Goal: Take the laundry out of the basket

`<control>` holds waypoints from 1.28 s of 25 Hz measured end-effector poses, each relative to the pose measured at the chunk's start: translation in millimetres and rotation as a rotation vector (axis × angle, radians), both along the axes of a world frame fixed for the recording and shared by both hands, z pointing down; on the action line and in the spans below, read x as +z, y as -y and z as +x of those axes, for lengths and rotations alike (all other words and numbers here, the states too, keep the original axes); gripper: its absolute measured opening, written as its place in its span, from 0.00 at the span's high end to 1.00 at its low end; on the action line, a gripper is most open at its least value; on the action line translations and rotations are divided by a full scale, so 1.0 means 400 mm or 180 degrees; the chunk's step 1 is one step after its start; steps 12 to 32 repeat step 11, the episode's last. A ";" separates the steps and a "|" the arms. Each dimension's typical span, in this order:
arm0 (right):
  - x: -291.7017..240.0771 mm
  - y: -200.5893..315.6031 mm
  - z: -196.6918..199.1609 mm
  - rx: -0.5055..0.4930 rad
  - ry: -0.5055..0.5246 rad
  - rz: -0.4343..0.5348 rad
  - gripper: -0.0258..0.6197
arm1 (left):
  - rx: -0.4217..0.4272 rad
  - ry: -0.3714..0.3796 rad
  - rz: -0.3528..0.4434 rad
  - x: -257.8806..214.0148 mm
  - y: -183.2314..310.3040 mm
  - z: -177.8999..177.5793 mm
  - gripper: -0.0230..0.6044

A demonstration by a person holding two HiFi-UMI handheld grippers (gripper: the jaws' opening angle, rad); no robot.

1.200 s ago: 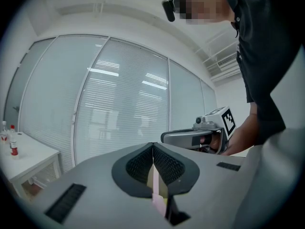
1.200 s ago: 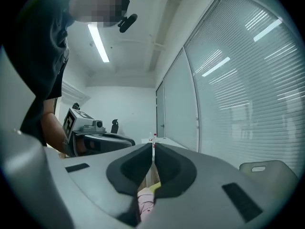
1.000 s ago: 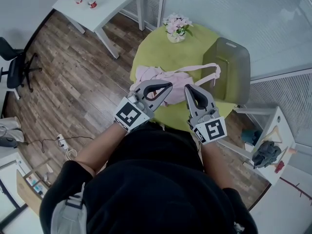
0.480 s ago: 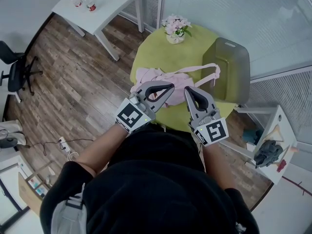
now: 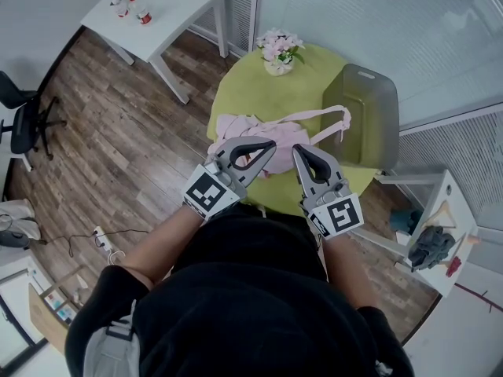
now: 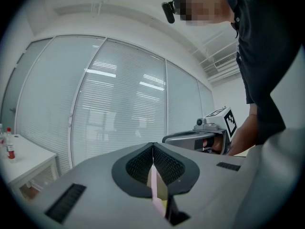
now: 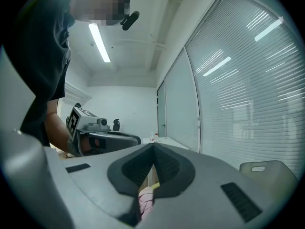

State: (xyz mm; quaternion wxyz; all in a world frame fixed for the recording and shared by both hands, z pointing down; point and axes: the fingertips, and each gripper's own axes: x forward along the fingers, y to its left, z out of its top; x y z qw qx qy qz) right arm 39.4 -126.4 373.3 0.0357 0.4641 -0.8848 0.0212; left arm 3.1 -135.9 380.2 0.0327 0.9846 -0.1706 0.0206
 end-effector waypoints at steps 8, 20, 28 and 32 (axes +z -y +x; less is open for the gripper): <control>-0.002 -0.007 -0.003 0.0011 -0.0013 0.0037 0.92 | -0.0053 -0.0072 -0.0023 0.000 -0.001 0.003 0.95; -0.002 -0.015 -0.005 0.0000 -0.0025 0.0035 0.92 | -0.0020 0.0035 0.0021 0.002 -0.012 0.001 0.95; -0.002 -0.015 -0.005 0.0000 -0.0025 0.0035 0.92 | -0.0020 0.0035 0.0021 0.002 -0.012 0.001 0.95; -0.002 -0.015 -0.005 0.0000 -0.0025 0.0035 0.92 | -0.0020 0.0035 0.0021 0.002 -0.012 0.001 0.95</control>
